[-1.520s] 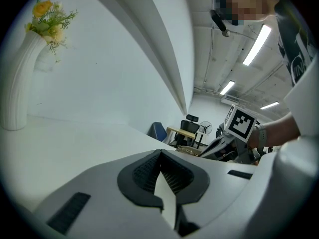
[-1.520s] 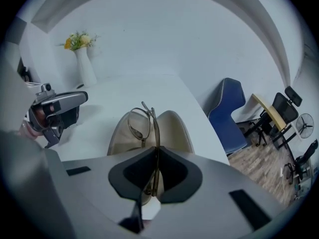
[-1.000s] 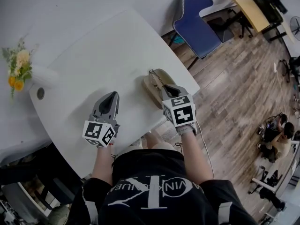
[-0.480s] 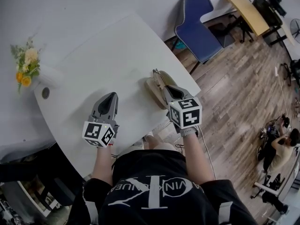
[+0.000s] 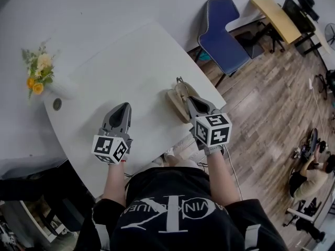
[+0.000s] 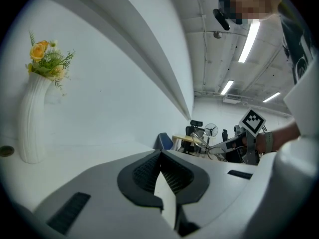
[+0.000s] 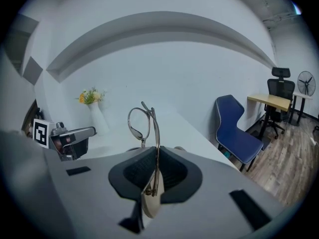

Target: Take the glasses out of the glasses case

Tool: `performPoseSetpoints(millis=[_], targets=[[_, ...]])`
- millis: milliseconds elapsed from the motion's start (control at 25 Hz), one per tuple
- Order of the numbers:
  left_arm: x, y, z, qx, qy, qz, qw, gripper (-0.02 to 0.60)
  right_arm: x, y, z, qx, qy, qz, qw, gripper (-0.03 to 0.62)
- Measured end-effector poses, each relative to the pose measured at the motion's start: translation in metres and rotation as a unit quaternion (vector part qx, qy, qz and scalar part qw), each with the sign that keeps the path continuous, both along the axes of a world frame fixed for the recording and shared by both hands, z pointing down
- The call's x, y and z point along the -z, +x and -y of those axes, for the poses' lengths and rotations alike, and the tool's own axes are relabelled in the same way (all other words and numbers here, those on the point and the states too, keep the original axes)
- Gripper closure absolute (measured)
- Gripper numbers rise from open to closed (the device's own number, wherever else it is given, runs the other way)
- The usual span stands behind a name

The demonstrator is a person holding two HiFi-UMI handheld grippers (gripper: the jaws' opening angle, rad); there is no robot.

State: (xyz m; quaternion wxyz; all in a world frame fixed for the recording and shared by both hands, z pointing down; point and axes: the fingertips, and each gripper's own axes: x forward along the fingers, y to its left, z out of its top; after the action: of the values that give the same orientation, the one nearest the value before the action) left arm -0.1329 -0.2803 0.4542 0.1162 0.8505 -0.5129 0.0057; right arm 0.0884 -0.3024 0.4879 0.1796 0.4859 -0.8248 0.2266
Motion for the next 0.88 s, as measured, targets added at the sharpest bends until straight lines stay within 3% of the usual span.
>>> performPoseSetpoints(millis=[880], targets=[[0.047,-0.005,-0.006,0.008,0.047,0.011,0.9988,0.568,0.057,0.023,-0.012,-0.020,0.111,0.046,0.993,0.557]])
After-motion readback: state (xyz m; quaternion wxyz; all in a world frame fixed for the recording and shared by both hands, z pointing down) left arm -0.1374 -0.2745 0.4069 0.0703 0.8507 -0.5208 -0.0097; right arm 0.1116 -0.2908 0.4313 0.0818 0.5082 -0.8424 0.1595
